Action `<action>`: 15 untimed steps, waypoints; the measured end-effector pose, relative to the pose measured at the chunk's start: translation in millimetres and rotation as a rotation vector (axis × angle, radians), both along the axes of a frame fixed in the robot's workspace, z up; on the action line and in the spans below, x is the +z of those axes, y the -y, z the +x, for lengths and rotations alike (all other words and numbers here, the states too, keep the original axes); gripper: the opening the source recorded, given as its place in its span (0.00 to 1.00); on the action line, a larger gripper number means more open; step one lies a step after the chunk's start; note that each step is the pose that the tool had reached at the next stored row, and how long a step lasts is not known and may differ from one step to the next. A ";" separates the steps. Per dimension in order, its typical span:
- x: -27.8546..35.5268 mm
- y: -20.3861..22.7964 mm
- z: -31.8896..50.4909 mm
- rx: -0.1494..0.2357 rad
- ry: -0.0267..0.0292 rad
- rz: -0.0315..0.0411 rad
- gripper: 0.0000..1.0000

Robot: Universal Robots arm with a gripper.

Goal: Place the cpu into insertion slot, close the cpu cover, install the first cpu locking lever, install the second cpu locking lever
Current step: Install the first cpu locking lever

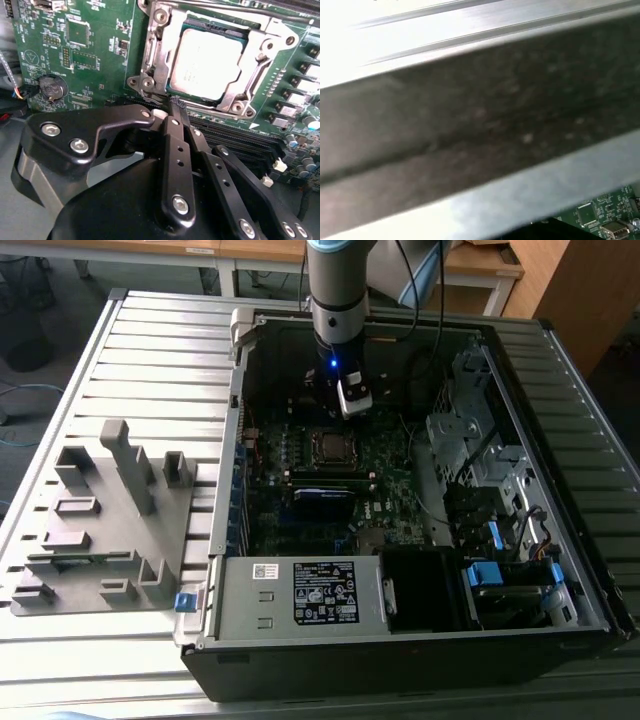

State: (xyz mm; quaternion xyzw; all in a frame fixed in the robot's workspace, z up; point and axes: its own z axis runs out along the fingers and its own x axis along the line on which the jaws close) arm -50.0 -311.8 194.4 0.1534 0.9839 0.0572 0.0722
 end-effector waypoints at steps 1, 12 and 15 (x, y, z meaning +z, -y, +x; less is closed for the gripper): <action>0.0 -0.2 0.6 0.000 0.0001 -0.0002 0.11; 0.0 -4.6 1.8 0.000 0.0001 -0.0042 0.11; 0.0 -5.5 1.9 0.000 0.0000 -0.0052 0.11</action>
